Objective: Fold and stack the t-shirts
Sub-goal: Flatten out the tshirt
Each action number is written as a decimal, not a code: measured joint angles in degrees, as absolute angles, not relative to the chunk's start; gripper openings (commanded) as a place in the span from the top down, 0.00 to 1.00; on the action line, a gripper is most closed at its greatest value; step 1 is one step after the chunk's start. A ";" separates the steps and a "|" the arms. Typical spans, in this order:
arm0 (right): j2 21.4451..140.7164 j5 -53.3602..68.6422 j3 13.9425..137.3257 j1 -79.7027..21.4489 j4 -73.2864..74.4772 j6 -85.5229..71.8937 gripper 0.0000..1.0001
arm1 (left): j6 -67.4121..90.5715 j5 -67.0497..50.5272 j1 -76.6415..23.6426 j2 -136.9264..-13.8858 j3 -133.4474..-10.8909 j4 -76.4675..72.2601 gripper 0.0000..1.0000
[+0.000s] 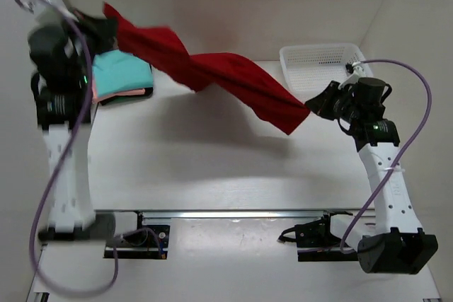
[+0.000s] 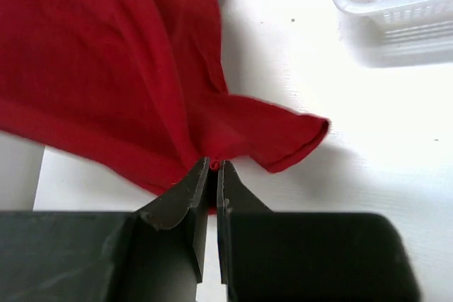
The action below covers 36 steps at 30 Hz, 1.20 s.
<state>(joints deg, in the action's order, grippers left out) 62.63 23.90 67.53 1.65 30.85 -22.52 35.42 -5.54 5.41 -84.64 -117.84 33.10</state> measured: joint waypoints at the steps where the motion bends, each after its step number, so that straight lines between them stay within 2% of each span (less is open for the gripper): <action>1: 61.60 23.83 66.43 1.65 30.61 -22.41 1.00 | 34.33 -4.12 2.74 -78.08 -112.22 31.99 1.00; 2: 60.64 23.77 64.45 1.65 30.41 -22.26 1.00 | 33.61 -3.62 -0.51 -70.54 -105.60 31.73 1.00; 4: 59.46 23.66 59.16 1.69 30.87 -22.24 0.91 | 33.50 -4.56 -5.13 -56.80 -91.53 32.12 1.00; 5: 59.44 23.90 56.27 1.76 31.59 -22.33 0.76 | 34.06 -4.58 -4.99 -49.76 -82.74 31.42 1.00; 6: 59.90 24.21 52.25 1.96 32.38 -22.11 0.67 | 35.07 -4.12 -4.40 -43.07 -73.82 31.53 1.00; 9: 60.84 24.03 45.95 1.65 36.05 -22.33 0.64 | 38.48 -3.42 -4.49 -31.57 -52.60 32.21 1.00; 11: 60.73 23.11 43.99 0.86 39.35 -22.50 0.64 | 40.99 -3.36 -5.30 -28.95 -39.38 36.69 1.00; 13: 60.01 22.52 43.48 -0.56 41.04 -22.63 0.63 | 42.50 -3.27 -5.61 -28.69 -32.40 40.95 1.00; 16: 57.10 22.52 42.26 -2.59 41.47 -23.55 0.60 | 43.59 -3.31 -5.58 -26.22 -28.45 45.78 1.00; 21: 54.50 20.82 37.50 -6.17 42.83 -25.71 0.57 | 43.79 -3.66 -5.54 -24.14 -28.42 44.73 1.00; 24: 54.46 18.02 34.79 -8.82 44.60 -27.51 0.47 | 43.62 -4.03 -5.39 -25.36 -28.42 44.10 1.00; 26: 54.43 15.92 33.56 -10.33 46.02 -28.62 0.34 | 43.27 -4.23 -5.28 -26.81 -28.42 43.44 1.00; 28: 54.54 13.54 33.08 -12.01 47.64 -29.78 0.30 | 42.85 -4.49 -5.04 -28.05 -28.42 42.85 1.00; 36: 62.24 7.94 33.08 -17.74 50.65 -33.54 0.28 | 41.50 -4.99 -4.67 -30.89 -28.53 41.47 1.00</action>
<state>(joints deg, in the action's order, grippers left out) 62.24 7.94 33.08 -17.74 50.65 -33.54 41.50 -4.99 -4.67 -30.89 -28.53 41.47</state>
